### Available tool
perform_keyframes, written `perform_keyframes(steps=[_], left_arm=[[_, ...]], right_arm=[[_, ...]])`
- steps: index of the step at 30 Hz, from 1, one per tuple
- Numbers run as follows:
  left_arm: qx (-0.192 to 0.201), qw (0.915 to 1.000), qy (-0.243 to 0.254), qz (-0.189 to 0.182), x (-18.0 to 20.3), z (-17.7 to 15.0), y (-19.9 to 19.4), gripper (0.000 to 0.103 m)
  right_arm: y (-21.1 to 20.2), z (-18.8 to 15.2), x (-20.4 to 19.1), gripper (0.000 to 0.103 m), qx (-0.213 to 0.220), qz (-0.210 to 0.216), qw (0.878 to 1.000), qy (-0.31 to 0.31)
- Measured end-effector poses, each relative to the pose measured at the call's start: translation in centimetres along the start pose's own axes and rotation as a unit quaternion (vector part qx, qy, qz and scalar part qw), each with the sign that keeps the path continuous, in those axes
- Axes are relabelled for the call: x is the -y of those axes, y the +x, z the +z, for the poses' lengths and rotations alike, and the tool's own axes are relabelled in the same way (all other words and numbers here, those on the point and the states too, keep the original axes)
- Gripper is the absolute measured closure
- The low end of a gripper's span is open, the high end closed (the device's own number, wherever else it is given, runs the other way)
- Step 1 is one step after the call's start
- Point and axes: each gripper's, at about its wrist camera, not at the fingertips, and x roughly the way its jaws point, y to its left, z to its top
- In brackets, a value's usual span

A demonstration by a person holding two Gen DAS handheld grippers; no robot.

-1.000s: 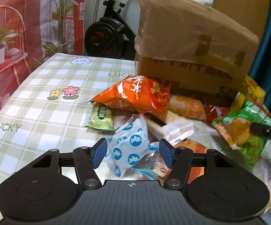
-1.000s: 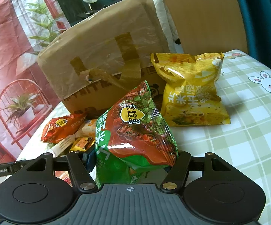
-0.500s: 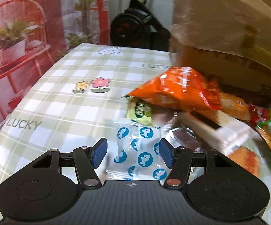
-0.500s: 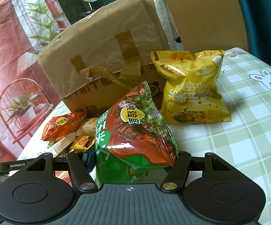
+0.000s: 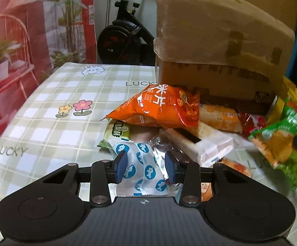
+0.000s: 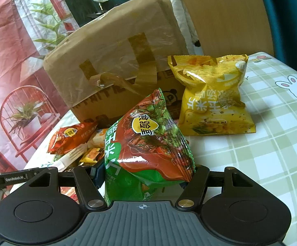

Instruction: Organize snacks

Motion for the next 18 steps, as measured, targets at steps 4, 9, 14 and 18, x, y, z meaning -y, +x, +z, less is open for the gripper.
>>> perform_keyframes(steps=[4,9,14,18], left_arm=[[0.0,0.9984,-0.015,0.055,-1.0,0.1,-0.1,0.06],[0.034,0.9981,-0.049,0.015,-1.8,0.9,-1.9,0.061],[0.007,0.9966,-0.04,-0.072,0.0,1.1,-1.1,0.08],[-0.028,0.9955,-0.043,-0.08,0.9,0.4,0.9,0.084]], right_arm=[[-0.2,0.0,0.2,0.042,0.003,0.001,1.0,0.003],[-0.1,0.0,0.3,0.042,0.003,0.002,1.0,0.005],[-0.2,-0.1,0.3,0.042,0.003,0.004,1.0,0.003],[-0.3,-0.2,0.3,0.042,0.006,0.004,1.0,0.004]])
